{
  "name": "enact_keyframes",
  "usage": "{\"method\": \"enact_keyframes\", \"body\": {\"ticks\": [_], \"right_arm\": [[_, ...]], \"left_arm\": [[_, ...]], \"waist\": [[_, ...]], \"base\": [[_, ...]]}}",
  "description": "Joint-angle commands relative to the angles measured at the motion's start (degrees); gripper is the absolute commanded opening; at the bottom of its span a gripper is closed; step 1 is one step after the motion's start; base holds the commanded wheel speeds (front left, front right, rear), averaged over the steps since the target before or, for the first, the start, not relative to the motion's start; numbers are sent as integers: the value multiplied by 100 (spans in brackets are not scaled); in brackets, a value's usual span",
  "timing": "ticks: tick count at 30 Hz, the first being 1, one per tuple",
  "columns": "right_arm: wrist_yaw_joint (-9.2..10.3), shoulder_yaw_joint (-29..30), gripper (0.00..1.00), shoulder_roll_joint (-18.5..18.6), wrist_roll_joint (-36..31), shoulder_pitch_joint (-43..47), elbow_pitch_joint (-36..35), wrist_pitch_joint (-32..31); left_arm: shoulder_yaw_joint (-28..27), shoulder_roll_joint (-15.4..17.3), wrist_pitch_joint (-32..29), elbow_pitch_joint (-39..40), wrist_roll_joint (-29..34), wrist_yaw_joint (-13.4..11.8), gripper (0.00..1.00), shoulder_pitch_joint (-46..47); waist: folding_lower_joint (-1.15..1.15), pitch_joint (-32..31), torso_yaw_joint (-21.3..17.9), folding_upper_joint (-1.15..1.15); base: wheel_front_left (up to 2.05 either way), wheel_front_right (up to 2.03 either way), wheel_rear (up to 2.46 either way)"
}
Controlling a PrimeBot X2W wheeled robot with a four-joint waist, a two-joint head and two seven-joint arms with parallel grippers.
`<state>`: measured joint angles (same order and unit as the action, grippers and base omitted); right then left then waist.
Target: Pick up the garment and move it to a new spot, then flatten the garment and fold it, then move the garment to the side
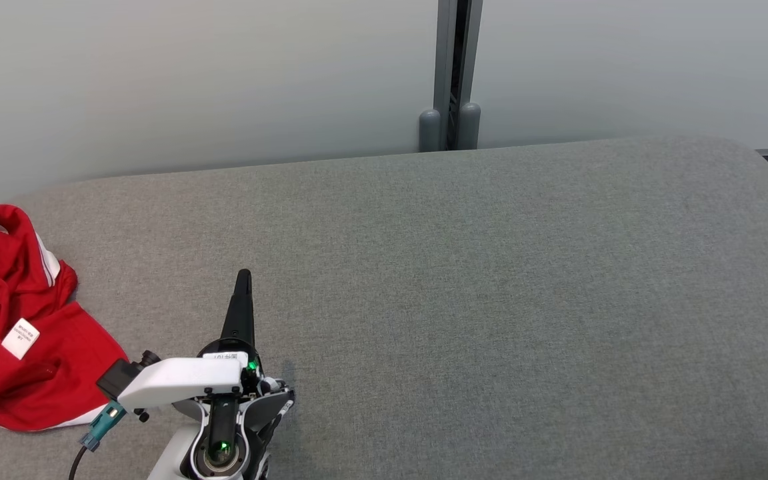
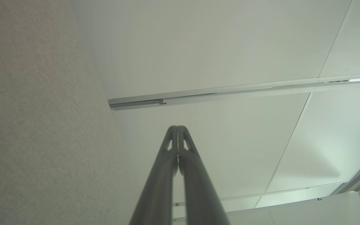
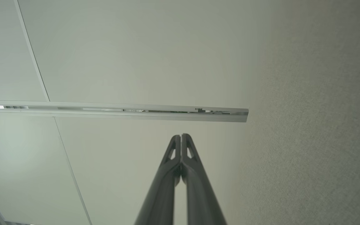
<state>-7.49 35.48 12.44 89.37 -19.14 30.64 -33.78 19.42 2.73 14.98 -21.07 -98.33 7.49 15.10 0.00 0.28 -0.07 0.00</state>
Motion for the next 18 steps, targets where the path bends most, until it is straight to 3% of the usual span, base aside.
{"method": "enact_keyframes", "body": {"ticks": [1,16,17,18], "right_arm": [[0,16,0,11,-4,-22,11,-26],[0,17,0,11,-5,-22,11,-27],[1,1,100,-2,-2,0,-1,0],[0,-4,100,-37,-2,26,19,5]], "left_arm": [[-11,20,12,12,23,16,0,70],[-11,20,12,13,23,16,0,70],[0,0,0,1,0,0,100,0],[3,0,-1,-27,-2,-1,100,-32]], "waist": [[0,0,0,0],[0,0,0,0],[0,0,0,0],[0,0,0,0]], "base": [[0,0,0],[0,0,0],[0,0,0],[0,0,0]]}}
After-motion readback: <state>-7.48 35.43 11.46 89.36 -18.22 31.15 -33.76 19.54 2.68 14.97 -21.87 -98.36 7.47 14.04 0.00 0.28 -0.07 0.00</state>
